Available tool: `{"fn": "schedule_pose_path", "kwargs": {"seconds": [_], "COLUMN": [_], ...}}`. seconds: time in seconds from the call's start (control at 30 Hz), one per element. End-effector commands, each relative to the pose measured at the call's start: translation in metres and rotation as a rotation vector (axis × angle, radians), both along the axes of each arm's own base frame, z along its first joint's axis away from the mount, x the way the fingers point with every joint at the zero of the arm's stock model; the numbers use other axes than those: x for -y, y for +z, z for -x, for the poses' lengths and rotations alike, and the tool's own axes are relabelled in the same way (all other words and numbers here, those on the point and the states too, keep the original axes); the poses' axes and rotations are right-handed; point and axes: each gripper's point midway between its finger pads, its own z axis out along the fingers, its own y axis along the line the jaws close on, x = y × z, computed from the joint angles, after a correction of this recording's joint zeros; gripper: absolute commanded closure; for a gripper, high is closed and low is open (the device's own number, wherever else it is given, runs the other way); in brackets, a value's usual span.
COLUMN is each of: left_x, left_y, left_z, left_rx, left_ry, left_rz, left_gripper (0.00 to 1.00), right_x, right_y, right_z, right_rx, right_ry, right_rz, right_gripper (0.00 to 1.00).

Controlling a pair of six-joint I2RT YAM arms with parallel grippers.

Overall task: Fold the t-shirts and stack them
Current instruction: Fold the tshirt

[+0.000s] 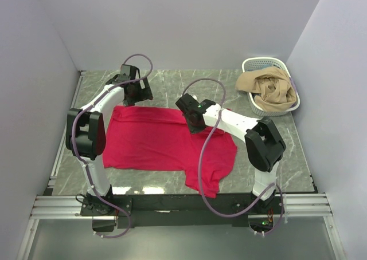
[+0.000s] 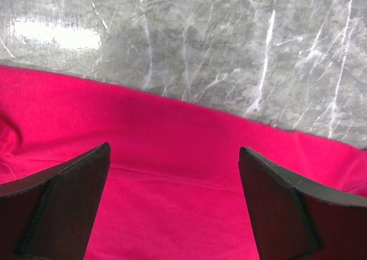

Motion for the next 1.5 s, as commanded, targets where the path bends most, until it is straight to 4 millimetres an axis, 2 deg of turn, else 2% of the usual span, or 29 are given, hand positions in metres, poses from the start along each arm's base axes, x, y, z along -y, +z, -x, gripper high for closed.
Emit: {"fn": "schedule_pose_path", "kwargs": {"seconds": [0.0, 0.13, 0.3, 0.33, 0.37, 0.4, 0.5, 0.53, 0.57, 0.6, 0.63, 0.67, 0.7, 0.73, 0.77, 0.8, 0.87, 1.03, 1.1, 1.27, 1.47], "left_x": [0.01, 0.012, 0.014, 0.015, 0.015, 0.016, 0.015, 0.015, 0.014, 0.014, 0.014, 0.015, 0.016, 0.017, 0.017, 0.018, 0.019, 0.017, 0.018, 0.018, 0.02], "left_y": [0.019, 0.017, 0.016, 0.015, 0.016, 0.015, 0.014, 0.014, 0.014, 0.014, 0.014, 0.014, 0.015, 0.015, 0.016, 0.018, 0.018, 0.015, 0.015, 0.017, 0.012], "left_z": [-0.008, -0.007, -0.007, -0.007, -0.007, -0.007, -0.007, -0.006, -0.006, -0.006, -0.005, -0.005, -0.005, -0.005, -0.005, -0.005, -0.005, -0.004, -0.003, -0.003, -0.004], "left_rx": [0.047, 0.039, 0.037, 0.034, 0.035, 0.033, 0.03, 0.029, 0.031, 0.031, 0.032, 0.032, 0.033, 0.034, 0.038, 0.044, 0.045, 0.038, 0.036, 0.04, 0.029], "left_ry": [-0.043, -0.052, -0.06, -0.062, -0.063, -0.065, -0.065, -0.064, -0.063, -0.062, -0.061, -0.063, -0.065, -0.067, -0.067, -0.068, -0.068, -0.065, -0.068, -0.068, -0.071], "left_rz": [0.017, 0.021, 0.022, 0.019, 0.019, 0.018, 0.016, 0.014, 0.013, 0.012, 0.013, 0.014, 0.019, 0.02, 0.021, 0.024, 0.027, 0.015, 0.016, 0.008, 0.014], "left_gripper": [0.01, 0.01, 0.01, 0.01, 0.01, 0.01, 0.0, 0.0, 0.01, 0.0, 0.01, 0.01, 0.0, 0.01, 0.0, 0.0, 0.01, 0.01, 0.0, 0.01, 0.0], "right_x": [-0.013, -0.021, -0.03, -0.034, -0.032, -0.022, 0.0, 0.004, 0.01, 0.03, 0.035, 0.044, 0.072, 0.075, 0.081, 0.094, 0.086, 0.081, 0.075, 0.086, 0.081], "right_y": [0.029, 0.021, 0.02, 0.022, 0.02, 0.024, 0.027, 0.041, 0.044, 0.038, 0.048, 0.047, 0.034, 0.041, 0.039, 0.026, 0.03, 0.005, -0.004, -0.021, -0.032], "right_z": [0.022, 0.038, 0.039, 0.037, 0.036, 0.027, 0.022, 0.018, 0.015, 0.012, 0.007, 0.005, 0.005, 0.0, 0.0, 0.004, 0.004, 0.016, 0.019, 0.021, 0.021], "right_rx": [-0.001, -0.042, -0.012, -0.001, -0.001, 0.043, 0.081, 0.113, 0.119, 0.099, 0.127, 0.126, 0.113, 0.145, 0.143, 0.125, 0.146, 0.104, 0.084, 0.062, 0.041], "right_ry": [0.02, 0.034, 0.022, 0.031, 0.032, -0.019, -0.074, -0.097, -0.116, -0.183, -0.208, -0.233, -0.315, -0.333, -0.342, -0.365, -0.334, -0.307, -0.313, -0.381, -0.365], "right_rz": [-0.032, -0.025, -0.03, -0.052, -0.042, 0.002, 0.036, -0.009, -0.039, -0.061, -0.12, -0.143, -0.133, -0.195, -0.227, -0.238, -0.313, -0.364, -0.435, -0.511, -0.546], "right_gripper": [0.98, 0.98, 0.98, 0.69, 0.55, 0.47, 0.42, 0.38, 0.37, 0.37, 0.37, 0.37, 0.37, 0.37, 0.37, 0.37, 0.37, 0.38, 0.4, 0.44, 0.49]}}
